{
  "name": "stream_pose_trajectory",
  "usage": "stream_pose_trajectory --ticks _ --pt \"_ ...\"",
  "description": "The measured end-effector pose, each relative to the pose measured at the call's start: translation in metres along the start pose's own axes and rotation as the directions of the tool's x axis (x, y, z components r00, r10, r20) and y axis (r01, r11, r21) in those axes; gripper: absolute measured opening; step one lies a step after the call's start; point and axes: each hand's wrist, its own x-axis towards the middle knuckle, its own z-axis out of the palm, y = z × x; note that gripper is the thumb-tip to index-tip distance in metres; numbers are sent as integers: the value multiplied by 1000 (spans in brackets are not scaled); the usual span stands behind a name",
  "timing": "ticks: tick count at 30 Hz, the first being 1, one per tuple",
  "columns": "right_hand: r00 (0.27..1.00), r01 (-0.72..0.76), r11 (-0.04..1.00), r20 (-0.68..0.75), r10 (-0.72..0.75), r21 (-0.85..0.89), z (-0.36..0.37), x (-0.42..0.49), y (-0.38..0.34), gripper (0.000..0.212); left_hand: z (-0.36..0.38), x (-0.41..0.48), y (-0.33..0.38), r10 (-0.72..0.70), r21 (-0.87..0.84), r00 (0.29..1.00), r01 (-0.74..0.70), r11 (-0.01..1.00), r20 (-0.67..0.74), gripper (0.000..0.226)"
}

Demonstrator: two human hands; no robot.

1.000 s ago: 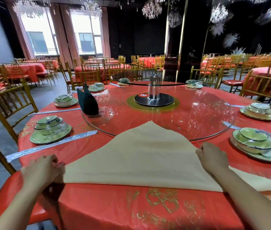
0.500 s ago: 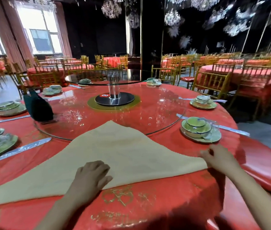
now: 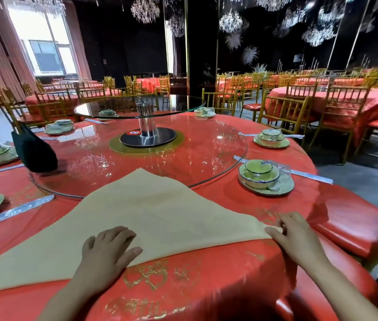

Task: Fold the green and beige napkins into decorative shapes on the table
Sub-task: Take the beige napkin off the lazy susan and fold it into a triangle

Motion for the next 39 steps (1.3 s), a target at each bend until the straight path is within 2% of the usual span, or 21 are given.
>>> stream_pose_trajectory --ticks 2,4,6,11,16,18,25,30,35,39 --pt "985 -173 984 20 173 51 -3 7 1 32 -1 -1 1 6 15 1000 -6 1000 0 74" --pt "953 -299 928 120 278 225 -12 16 -1 32 -2 -2 2 11 26 1000 -11 1000 4 75" --pt "932 -355 868 209 297 348 -19 22 -3 31 -4 -1 4 11 23 1000 -12 1000 2 76" --pt "918 -395 842 181 352 366 -23 25 -2 26 -6 -3 5 13 46 1000 -14 999 17 85" --pt "854 -497 730 414 315 469 -32 29 -8 26 -6 -2 5 11 46 1000 -11 999 19 106" --pt "855 -501 703 414 311 505 -33 32 -11 20 -5 -2 4 10 52 1000 -11 999 12 106" --pt "887 -447 749 352 300 489 -35 34 -11 18 -5 -2 5 7 64 1000 -7 998 9 104" --pt "850 -474 787 439 292 395 -39 31 -7 10 -5 -2 6 6 63 1000 -7 998 9 106" --pt "901 -403 822 332 279 403 -36 33 -9 14 -5 -3 7 3 62 1000 -3 998 5 108" --pt "908 -386 843 318 274 375 -30 33 -2 14 -5 -2 6 -3 50 1000 3 999 14 107"
